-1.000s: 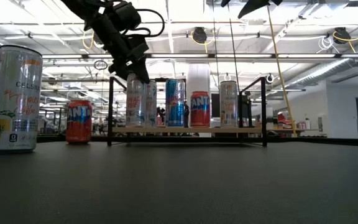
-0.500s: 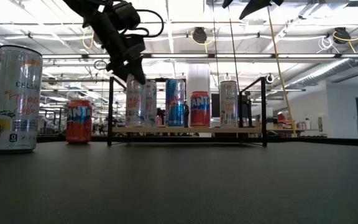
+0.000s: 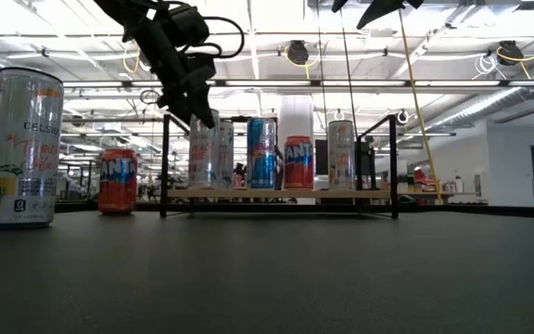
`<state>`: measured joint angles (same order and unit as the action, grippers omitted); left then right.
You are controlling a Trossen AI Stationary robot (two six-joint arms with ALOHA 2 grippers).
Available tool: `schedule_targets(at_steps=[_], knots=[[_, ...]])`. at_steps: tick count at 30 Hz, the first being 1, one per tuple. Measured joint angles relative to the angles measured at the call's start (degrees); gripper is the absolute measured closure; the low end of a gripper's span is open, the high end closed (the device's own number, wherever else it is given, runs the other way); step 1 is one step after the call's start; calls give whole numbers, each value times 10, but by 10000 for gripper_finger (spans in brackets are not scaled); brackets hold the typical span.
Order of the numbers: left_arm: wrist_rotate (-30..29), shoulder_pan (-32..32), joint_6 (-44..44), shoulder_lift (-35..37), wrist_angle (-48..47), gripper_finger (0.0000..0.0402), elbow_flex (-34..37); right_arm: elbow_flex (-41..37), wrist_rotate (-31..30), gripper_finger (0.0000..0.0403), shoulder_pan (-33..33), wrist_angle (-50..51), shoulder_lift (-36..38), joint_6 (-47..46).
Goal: Place canned beverage on shelf
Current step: Adjust the white-pink soda can on the shelf
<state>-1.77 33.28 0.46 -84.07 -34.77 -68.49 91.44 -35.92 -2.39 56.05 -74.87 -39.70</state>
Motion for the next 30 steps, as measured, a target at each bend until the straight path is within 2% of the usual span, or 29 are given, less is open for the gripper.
schedule_targets(at_steps=[3, 7, 19, 30], knots=[[19, 0, 4, 0, 5, 168, 0, 0, 0, 110, 0, 0, 0, 0], [25, 0, 4, -1, 22, 161, 0, 0, 0, 110, 0, 0, 0, 2], [30, -4, 16, -30, 48, 156, -3, 0, 0, 110, 0, 0, 0, 3], [16, -1, 19, -22, 28, 156, -1, 0, 0, 110, 0, 10, 0, 1]])
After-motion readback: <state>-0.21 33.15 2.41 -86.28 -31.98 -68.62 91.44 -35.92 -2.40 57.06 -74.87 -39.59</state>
